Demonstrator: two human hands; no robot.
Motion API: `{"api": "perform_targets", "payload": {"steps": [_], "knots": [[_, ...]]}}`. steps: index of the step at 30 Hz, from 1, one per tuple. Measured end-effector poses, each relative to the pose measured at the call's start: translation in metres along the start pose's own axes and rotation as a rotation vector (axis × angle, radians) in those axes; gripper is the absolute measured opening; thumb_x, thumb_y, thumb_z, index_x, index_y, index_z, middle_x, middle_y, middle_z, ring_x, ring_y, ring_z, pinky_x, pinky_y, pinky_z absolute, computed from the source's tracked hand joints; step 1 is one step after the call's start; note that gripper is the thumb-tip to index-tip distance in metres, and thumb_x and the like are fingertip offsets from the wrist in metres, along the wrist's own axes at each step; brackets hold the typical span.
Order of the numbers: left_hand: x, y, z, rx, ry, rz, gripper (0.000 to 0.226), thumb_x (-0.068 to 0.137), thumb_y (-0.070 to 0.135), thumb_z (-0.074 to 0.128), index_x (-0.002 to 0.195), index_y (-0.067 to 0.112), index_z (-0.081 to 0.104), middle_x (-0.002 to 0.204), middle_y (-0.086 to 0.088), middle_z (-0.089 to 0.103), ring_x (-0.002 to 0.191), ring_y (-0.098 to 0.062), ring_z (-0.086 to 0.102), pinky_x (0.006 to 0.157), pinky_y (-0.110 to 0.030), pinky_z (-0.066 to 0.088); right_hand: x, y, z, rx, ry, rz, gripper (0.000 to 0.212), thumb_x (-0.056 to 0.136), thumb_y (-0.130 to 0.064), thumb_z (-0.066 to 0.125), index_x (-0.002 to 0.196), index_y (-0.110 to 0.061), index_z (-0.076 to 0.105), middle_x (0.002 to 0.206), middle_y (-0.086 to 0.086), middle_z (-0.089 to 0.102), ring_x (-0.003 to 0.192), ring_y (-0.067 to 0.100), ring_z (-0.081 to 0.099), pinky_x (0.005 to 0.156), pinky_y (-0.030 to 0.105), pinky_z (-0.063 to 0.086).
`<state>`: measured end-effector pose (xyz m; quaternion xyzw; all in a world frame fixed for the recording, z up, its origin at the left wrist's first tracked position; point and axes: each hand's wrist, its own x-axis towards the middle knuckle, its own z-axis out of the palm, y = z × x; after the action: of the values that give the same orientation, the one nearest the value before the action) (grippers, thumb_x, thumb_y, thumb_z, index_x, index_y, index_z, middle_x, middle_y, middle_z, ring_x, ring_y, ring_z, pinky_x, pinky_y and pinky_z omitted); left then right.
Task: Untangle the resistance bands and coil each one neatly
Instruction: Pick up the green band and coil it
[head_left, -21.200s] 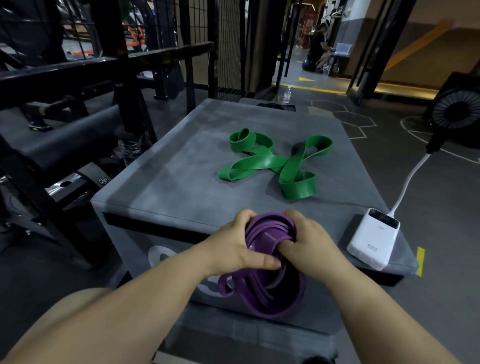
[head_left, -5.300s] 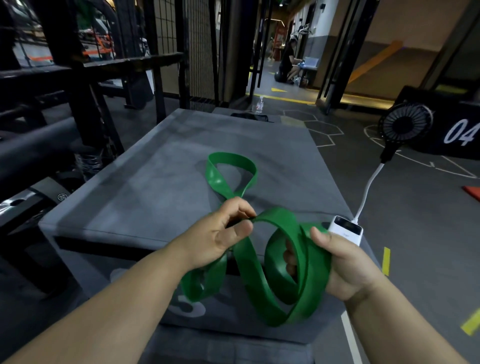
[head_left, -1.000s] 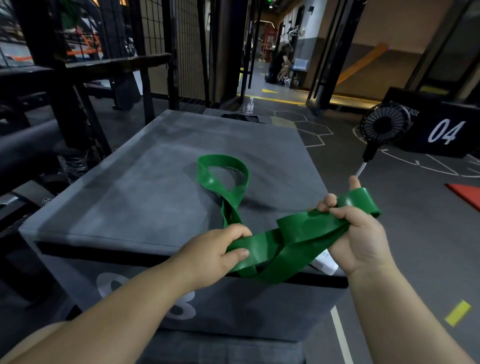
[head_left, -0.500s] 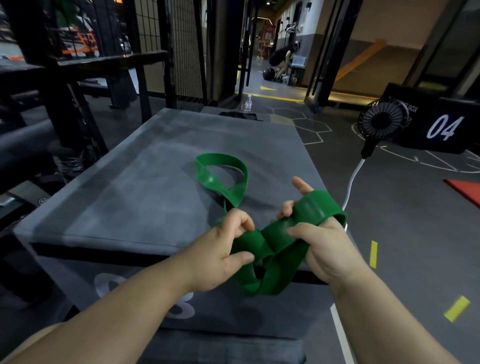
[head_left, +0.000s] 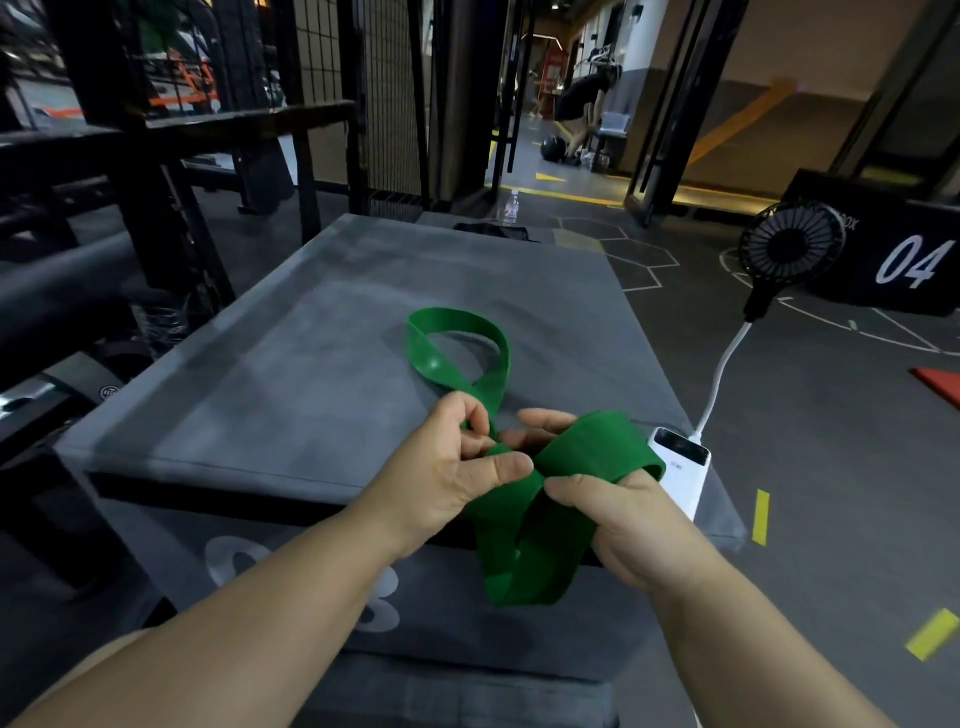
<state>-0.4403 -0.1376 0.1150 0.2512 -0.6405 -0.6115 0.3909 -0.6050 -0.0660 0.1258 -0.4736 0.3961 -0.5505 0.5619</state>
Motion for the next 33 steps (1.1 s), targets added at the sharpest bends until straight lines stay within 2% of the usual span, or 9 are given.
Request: {"api": "perform_targets", "payload": {"steps": [4, 7, 10, 14, 17, 20, 25, 28, 33], "knots": [[0.000, 0.001, 0.000, 0.086, 0.093, 0.037, 0.058, 0.058, 0.036, 0.088, 0.074, 0.018, 0.035, 0.051, 0.010, 0.046, 0.051, -0.007, 0.041, 0.053, -0.024, 0.038, 0.000, 0.000, -0.004, -0.090, -0.075, 0.053, 0.047, 0.079, -0.001, 0.053, 0.120, -0.021, 0.062, 0.120, 0.007, 0.069, 0.116, 0.028, 0.062, 0.100, 0.042, 0.049], [0.001, 0.000, 0.002, 0.257, 0.219, 0.099, 0.060, 0.058, 0.051, 0.085, 0.072, 0.019, 0.036, 0.052, 0.008, 0.051, 0.050, -0.009, 0.043, 0.052, -0.026, 0.038, -0.001, 0.002, -0.006, -0.218, -0.047, 0.055, 0.038, 0.081, -0.009, 0.059, 0.111, -0.030, 0.069, 0.117, 0.003, 0.070, 0.114, 0.022, 0.064, 0.098, 0.039, 0.049], [0.000, -0.003, 0.000, 0.461, 0.266, 0.118, 0.052, 0.068, 0.063, 0.067, 0.078, 0.019, 0.041, 0.053, 0.015, 0.051, 0.048, 0.000, 0.042, 0.051, -0.014, 0.035, -0.003, 0.005, -0.004, -0.255, 0.002, 0.017, 0.032, 0.082, -0.015, 0.060, 0.109, -0.031, 0.068, 0.113, -0.001, 0.072, 0.112, 0.019, 0.064, 0.099, 0.038, 0.049], [-0.002, -0.008, -0.001, 0.446, 0.191, 0.040, 0.063, 0.072, 0.078, 0.043, 0.084, 0.017, 0.048, 0.060, 0.011, 0.043, 0.056, -0.002, 0.040, 0.057, -0.022, 0.037, -0.003, 0.006, -0.002, -0.232, 0.064, -0.064, 0.031, 0.083, -0.020, 0.065, 0.110, -0.032, 0.068, 0.117, 0.002, 0.070, 0.115, 0.023, 0.063, 0.102, 0.045, 0.047], [-0.002, -0.009, -0.011, 0.350, -0.019, -0.046, 0.052, 0.075, 0.069, 0.048, 0.099, 0.023, 0.056, 0.080, 0.006, 0.060, 0.080, -0.005, 0.057, 0.078, -0.030, 0.047, 0.000, 0.000, -0.006, -0.093, 0.112, -0.108, 0.034, 0.081, -0.024, 0.075, 0.114, -0.025, 0.067, 0.116, 0.006, 0.070, 0.112, 0.028, 0.064, 0.096, 0.042, 0.052], [0.000, -0.009, -0.022, 0.475, -0.126, -0.040, 0.026, 0.084, 0.035, 0.070, 0.107, 0.036, 0.058, 0.103, 0.016, 0.067, 0.103, 0.001, 0.060, 0.089, -0.021, 0.047, 0.000, -0.006, -0.008, -0.006, 0.149, -0.109, 0.033, 0.084, -0.012, 0.062, 0.117, -0.015, 0.061, 0.110, 0.008, 0.072, 0.107, 0.030, 0.067, 0.089, 0.040, 0.056], [-0.002, -0.010, -0.026, 0.432, -0.061, -0.032, 0.024, 0.094, 0.012, 0.058, 0.107, 0.032, 0.060, 0.106, 0.014, 0.070, 0.106, -0.001, 0.062, 0.095, -0.025, 0.047, -0.001, -0.001, -0.005, -0.139, 0.106, -0.093, 0.036, 0.078, -0.035, 0.077, 0.112, -0.028, 0.068, 0.118, 0.005, 0.070, 0.114, 0.026, 0.064, 0.096, 0.044, 0.051], [-0.008, 0.004, -0.024, 0.297, -0.107, -0.029, 0.023, 0.096, -0.001, 0.048, 0.107, 0.017, 0.057, 0.095, 0.015, 0.071, 0.096, 0.002, 0.063, 0.083, -0.016, 0.047, 0.001, 0.000, -0.006, -0.093, 0.132, -0.048, 0.032, 0.081, -0.021, 0.062, 0.113, -0.023, 0.065, 0.113, 0.006, 0.072, 0.111, 0.027, 0.066, 0.094, 0.045, 0.052], [-0.018, 0.032, -0.017, 0.197, -0.076, 0.039, 0.019, 0.096, 0.003, 0.050, 0.113, 0.007, 0.045, 0.098, -0.010, 0.065, 0.088, -0.008, 0.064, 0.075, -0.018, 0.050, -0.001, 0.000, 0.002, 0.075, 0.044, 0.051, 0.041, 0.073, -0.006, 0.055, 0.113, -0.009, 0.066, 0.104, 0.018, 0.072, 0.100, 0.031, 0.068, 0.090, 0.043, 0.055]]}}
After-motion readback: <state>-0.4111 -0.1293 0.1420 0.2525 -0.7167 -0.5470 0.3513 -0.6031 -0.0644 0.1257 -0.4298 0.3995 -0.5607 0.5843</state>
